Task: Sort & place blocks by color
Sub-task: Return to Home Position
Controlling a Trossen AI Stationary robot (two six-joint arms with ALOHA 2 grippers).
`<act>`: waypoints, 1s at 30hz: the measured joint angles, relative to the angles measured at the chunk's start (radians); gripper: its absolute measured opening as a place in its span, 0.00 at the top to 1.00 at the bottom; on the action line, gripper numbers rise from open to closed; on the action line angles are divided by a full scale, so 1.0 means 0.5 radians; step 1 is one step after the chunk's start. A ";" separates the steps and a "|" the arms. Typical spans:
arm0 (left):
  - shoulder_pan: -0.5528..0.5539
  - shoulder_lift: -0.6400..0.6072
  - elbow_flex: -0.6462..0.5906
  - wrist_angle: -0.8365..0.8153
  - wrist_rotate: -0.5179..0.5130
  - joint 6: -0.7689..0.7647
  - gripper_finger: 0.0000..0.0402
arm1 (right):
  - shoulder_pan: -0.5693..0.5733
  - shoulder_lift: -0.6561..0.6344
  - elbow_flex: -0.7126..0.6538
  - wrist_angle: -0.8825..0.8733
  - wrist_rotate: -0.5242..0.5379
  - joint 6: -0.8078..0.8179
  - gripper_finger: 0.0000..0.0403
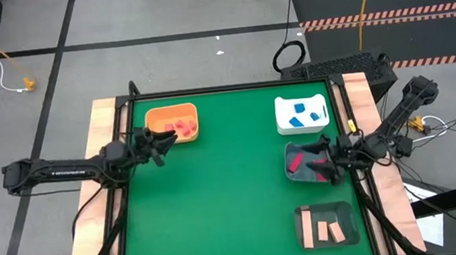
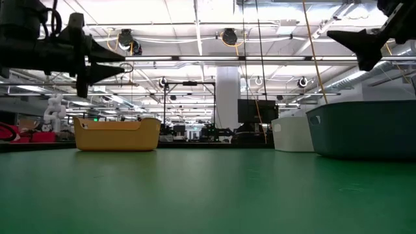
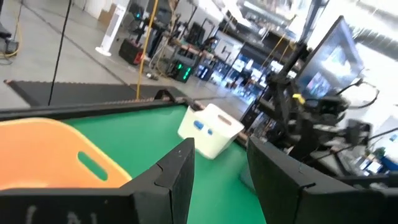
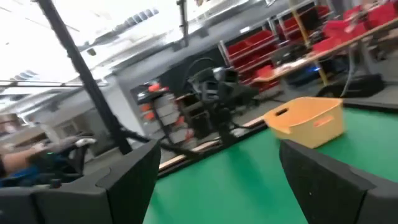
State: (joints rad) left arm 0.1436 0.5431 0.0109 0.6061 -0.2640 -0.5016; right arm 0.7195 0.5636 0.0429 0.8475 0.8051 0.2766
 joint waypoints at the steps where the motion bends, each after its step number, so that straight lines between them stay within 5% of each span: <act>1: 0.000 -0.048 0.000 -0.017 0.001 -0.001 0.63 | -0.015 0.000 -0.001 -0.001 0.026 -0.011 0.21; 18: 0.000 -0.527 0.000 -0.022 0.000 -0.001 0.63 | -0.144 0.001 -0.005 -0.299 0.011 0.048 0.21; 30: 0.000 -0.537 0.000 -0.025 0.000 0.000 0.63 | -0.144 0.001 -0.007 -0.299 0.011 0.051 0.21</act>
State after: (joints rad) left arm 0.1436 0.2745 0.0109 0.5934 -0.2642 -0.5017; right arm 0.6476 0.5640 0.0395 0.6979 0.8104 0.3019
